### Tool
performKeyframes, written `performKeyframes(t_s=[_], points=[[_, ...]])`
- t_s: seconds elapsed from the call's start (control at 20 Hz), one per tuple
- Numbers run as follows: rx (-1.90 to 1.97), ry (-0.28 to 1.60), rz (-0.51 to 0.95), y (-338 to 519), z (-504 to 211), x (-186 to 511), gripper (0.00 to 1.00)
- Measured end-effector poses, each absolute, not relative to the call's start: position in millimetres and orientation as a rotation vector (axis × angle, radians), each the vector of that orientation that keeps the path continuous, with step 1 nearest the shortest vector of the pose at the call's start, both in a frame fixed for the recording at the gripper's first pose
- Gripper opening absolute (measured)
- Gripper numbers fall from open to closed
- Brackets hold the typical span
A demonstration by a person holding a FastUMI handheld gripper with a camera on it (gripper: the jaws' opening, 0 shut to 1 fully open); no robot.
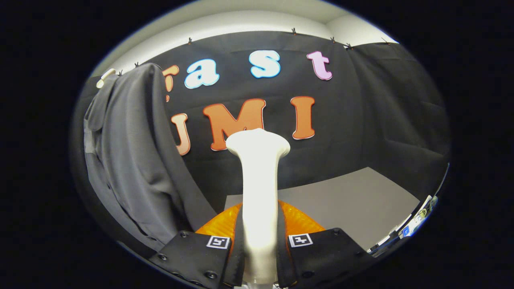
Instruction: Iron the clothes twice with a garment steamer, once on the left side and once on the right side.
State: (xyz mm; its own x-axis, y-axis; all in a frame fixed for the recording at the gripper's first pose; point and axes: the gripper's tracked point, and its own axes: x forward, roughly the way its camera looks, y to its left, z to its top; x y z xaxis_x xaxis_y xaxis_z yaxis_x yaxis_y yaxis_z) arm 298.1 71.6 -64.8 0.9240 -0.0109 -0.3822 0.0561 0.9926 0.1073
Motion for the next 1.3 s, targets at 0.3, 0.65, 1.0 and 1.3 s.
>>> performKeyframes(t_s=[0.3, 0.65, 1.0, 1.3], points=[[0.16, 0.27, -0.03, 98, -16, 224, 0.39], [0.057, 0.123, -0.022, 147, 19, 148, 0.39], [0.008, 0.051, 0.033, 224, 26, 117, 0.39], [-0.013, 0.024, 0.061, 282, 26, 126, 0.39]])
